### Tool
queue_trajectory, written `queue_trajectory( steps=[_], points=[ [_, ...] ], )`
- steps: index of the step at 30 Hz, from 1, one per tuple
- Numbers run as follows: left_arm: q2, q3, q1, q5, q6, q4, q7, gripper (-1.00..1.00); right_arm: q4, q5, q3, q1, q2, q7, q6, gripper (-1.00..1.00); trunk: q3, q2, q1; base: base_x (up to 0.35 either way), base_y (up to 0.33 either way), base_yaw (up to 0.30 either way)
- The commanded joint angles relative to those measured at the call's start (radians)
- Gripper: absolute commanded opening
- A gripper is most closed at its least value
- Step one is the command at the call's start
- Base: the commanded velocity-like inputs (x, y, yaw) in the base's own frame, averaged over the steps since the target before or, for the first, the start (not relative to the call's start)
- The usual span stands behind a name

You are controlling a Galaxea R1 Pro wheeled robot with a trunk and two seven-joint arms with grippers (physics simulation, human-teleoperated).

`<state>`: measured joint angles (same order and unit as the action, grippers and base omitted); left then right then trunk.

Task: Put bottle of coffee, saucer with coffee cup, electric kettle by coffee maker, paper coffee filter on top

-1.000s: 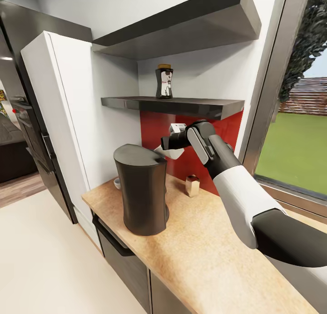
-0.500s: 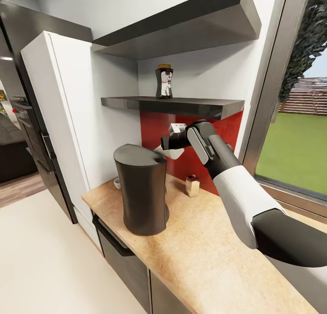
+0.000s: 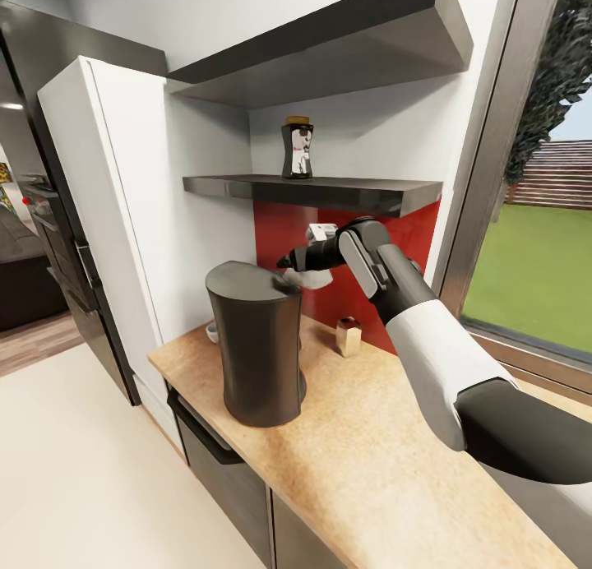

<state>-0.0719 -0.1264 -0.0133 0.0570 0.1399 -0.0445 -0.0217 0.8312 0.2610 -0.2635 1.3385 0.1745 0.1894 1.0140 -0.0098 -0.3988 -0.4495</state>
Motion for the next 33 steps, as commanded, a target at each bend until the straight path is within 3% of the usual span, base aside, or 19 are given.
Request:
queue_trajectory(
  steps=[1, 33],
  points=[
    [0.000, -0.002, -0.001, 0.006, 0.001, -0.001, 0.000, 1.00, 0.000, -0.003, -0.001, 0.001, 0.000, 0.004, 0.003, 1.00, -0.001, -0.001, 0.000, 0.000, 0.000, 0.000],
    [0.001, -0.002, -0.001, 0.006, 0.001, -0.001, 0.000, 1.00, 0.000, -0.002, -0.002, 0.001, 0.000, 0.004, 0.003, 1.00, -0.001, -0.001, 0.000, 0.027, 0.036, 0.000]
  ],
)
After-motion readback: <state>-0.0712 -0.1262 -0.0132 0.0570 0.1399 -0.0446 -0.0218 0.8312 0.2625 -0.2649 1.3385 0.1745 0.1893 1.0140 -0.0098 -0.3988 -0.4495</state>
